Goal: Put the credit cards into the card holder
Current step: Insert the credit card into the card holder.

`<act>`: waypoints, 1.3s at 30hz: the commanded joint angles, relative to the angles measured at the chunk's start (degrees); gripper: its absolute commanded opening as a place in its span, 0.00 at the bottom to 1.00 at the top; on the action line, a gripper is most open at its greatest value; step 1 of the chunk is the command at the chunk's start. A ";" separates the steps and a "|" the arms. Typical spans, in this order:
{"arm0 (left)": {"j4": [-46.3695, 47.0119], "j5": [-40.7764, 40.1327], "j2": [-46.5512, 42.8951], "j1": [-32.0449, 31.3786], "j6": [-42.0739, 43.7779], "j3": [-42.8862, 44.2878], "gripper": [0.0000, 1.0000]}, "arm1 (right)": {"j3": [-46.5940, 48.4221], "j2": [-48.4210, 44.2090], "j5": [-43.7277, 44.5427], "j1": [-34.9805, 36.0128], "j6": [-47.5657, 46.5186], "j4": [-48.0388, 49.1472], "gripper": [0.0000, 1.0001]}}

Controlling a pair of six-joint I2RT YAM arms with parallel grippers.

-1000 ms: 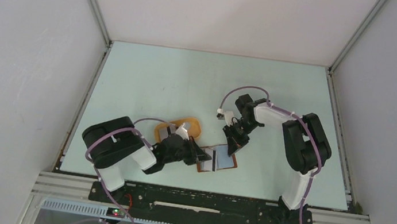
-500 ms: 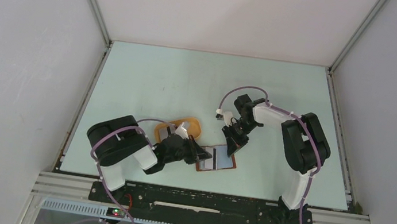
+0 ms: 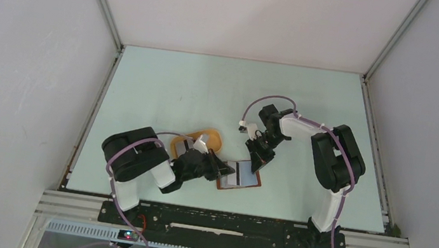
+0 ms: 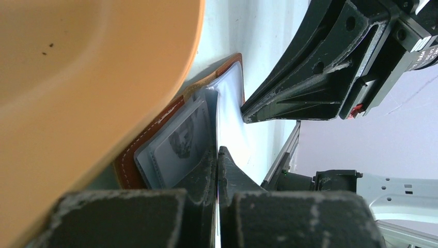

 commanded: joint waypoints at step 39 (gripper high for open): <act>-7.20 -5.50 1.24 -3.07 -0.25 3.52 0.21 | -1.46 -13.81 -17.54 -0.74 -10.25 -0.47 0.35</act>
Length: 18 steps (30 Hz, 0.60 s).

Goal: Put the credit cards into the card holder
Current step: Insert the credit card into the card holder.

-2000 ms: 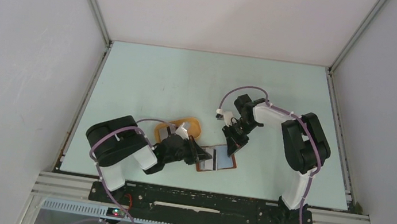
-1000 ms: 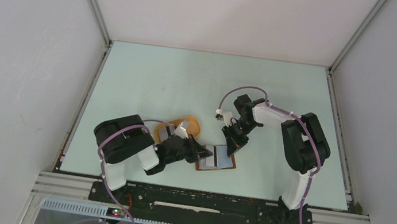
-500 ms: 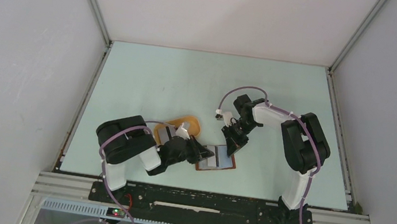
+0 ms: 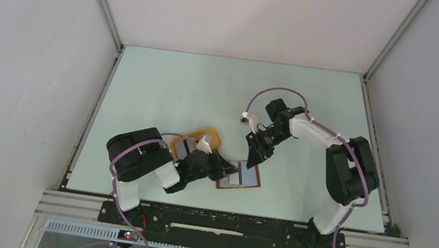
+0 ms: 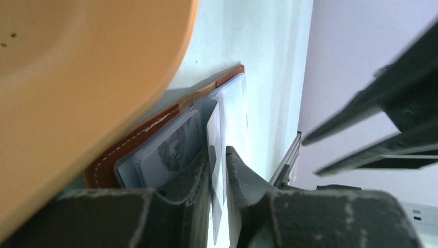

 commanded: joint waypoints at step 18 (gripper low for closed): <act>-3.56 1.93 0.03 1.00 2.21 -0.03 0.24 | -27.51 -35.40 11.32 21.90 -40.10 31.04 0.29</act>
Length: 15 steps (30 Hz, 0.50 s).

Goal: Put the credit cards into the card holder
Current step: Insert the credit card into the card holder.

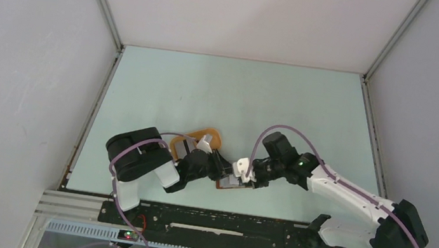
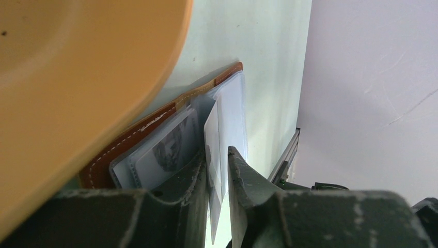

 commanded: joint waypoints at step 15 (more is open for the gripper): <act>-2.80 2.58 0.86 0.81 2.51 0.49 0.25 | -4.48 13.57 31.57 20.73 -22.23 24.47 0.00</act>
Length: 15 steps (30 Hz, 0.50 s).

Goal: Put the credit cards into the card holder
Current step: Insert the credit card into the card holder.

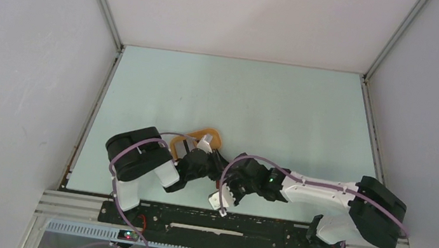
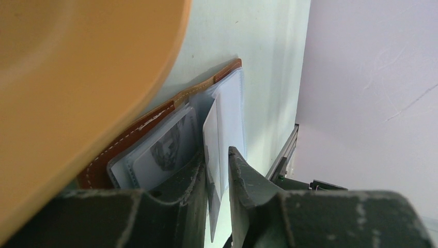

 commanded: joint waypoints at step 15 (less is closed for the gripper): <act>-2.38 1.26 1.78 0.36 2.31 1.01 0.26 | -0.58 5.75 9.92 0.84 -6.14 6.47 0.00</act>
